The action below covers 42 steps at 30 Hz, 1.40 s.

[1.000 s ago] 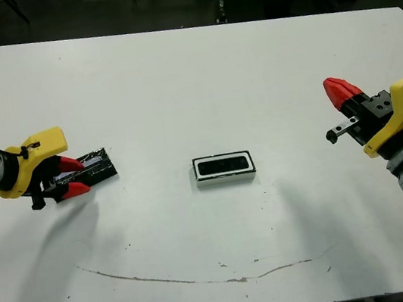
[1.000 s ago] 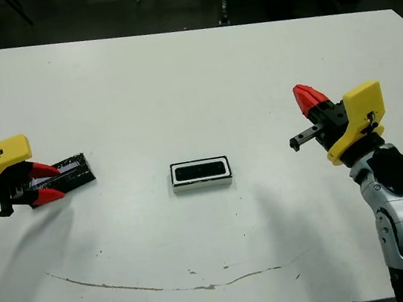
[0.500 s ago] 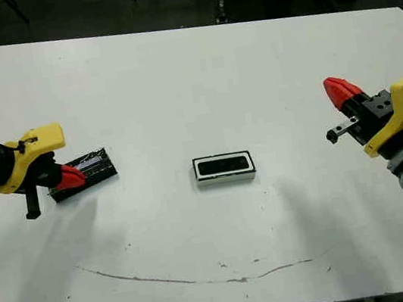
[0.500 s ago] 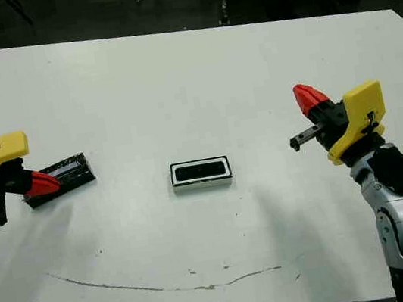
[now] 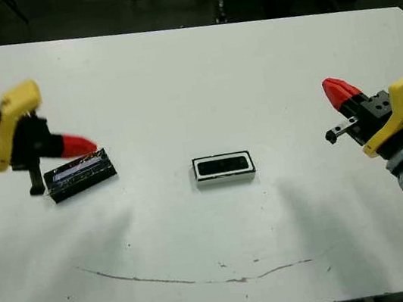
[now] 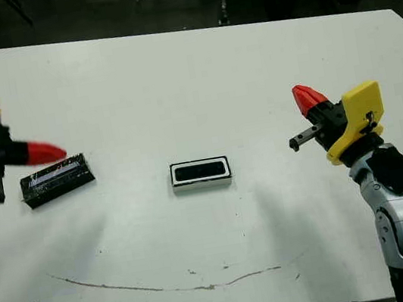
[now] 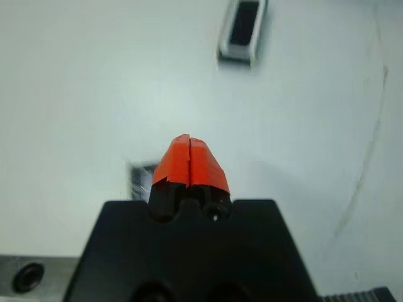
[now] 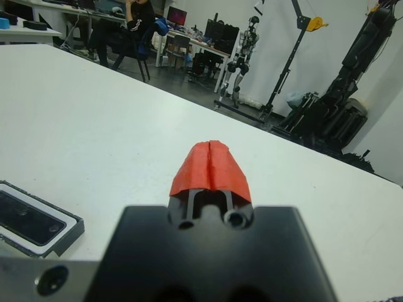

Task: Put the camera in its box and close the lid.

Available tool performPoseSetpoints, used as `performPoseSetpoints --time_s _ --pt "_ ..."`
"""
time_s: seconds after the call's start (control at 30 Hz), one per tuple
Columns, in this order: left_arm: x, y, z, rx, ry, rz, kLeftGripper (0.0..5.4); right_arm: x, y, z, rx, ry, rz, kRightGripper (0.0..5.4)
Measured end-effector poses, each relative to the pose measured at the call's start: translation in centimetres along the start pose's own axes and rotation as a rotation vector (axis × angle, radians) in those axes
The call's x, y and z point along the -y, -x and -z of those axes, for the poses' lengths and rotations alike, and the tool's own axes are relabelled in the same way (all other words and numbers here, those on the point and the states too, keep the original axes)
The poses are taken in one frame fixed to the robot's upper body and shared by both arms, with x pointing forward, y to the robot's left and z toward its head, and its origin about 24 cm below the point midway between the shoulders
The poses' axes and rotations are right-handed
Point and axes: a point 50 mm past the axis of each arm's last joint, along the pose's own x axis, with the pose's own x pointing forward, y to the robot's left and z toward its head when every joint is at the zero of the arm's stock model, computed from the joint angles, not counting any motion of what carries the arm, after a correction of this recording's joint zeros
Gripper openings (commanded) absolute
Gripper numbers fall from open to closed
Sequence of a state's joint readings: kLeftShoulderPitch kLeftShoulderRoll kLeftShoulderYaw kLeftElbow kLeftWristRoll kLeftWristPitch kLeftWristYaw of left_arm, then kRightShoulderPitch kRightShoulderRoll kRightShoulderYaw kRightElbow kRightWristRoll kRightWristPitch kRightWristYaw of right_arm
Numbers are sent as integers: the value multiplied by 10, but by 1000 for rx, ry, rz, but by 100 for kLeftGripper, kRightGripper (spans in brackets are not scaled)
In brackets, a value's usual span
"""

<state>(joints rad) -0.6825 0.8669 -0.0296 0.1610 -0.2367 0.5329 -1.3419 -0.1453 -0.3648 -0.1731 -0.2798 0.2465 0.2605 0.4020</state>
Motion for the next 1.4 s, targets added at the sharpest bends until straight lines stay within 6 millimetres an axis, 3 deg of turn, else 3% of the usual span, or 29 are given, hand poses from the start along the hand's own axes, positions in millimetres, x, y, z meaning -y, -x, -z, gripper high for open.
performPoseSetpoints --time_s 0.2,0.33,0.87,1.17,1.4 --pt "-8 -3 0 -82 -208 -122 138 -1 1 -1 4 3 -3 0" --pt "-17 -13 21 -198 -297 -104 194 -1 2 -1 3 4 -4 0" --pt "-23 -32 70 -303 -230 25 415 -1 5 0 3 -8 -23 0" --pt "-26 -29 72 -303 -280 26 532 -1 6 0 1 -4 -22 0" --pt "-32 -28 73 -351 -313 -28 539 -1 7 2 -8 -8 -23 0"
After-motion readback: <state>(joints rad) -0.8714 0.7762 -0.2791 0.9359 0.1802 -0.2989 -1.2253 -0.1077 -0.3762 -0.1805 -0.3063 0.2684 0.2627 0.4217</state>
